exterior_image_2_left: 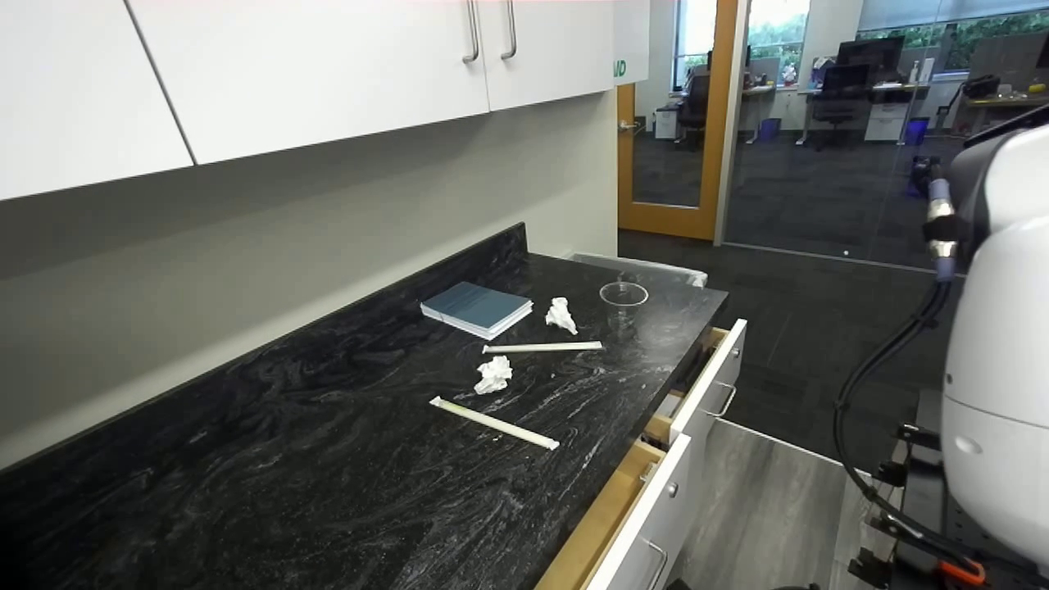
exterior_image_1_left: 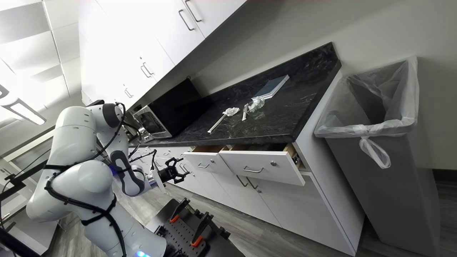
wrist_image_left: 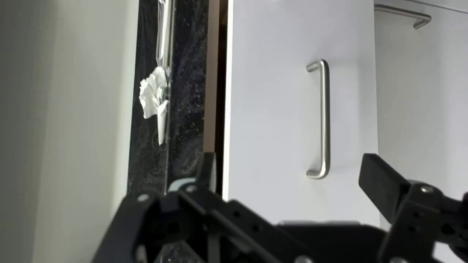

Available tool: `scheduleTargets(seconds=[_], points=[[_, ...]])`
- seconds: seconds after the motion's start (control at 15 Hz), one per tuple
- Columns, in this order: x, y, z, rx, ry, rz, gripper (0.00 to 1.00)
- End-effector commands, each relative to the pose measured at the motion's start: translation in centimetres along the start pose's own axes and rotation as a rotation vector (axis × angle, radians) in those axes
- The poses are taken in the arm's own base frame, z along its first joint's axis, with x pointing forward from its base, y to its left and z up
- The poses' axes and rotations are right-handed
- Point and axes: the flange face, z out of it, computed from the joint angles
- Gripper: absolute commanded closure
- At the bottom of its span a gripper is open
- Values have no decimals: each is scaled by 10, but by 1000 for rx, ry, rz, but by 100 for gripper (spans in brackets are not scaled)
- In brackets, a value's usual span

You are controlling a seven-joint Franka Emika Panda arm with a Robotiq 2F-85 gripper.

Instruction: Open the second drawer from the right fully

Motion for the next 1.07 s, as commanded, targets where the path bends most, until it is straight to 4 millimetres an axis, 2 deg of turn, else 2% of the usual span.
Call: scheduleTargets(seconds=[0.0,0.13,0.4,0.6,1.0], points=[[15,-22,23,14,89,-103,0],[19,-33,36,4,127,-144,0],[18,-41,52,-48,148,-206,0],[12,-45,58,-72,114,-217,0],[1,-43,64,-156,39,-125,0]])
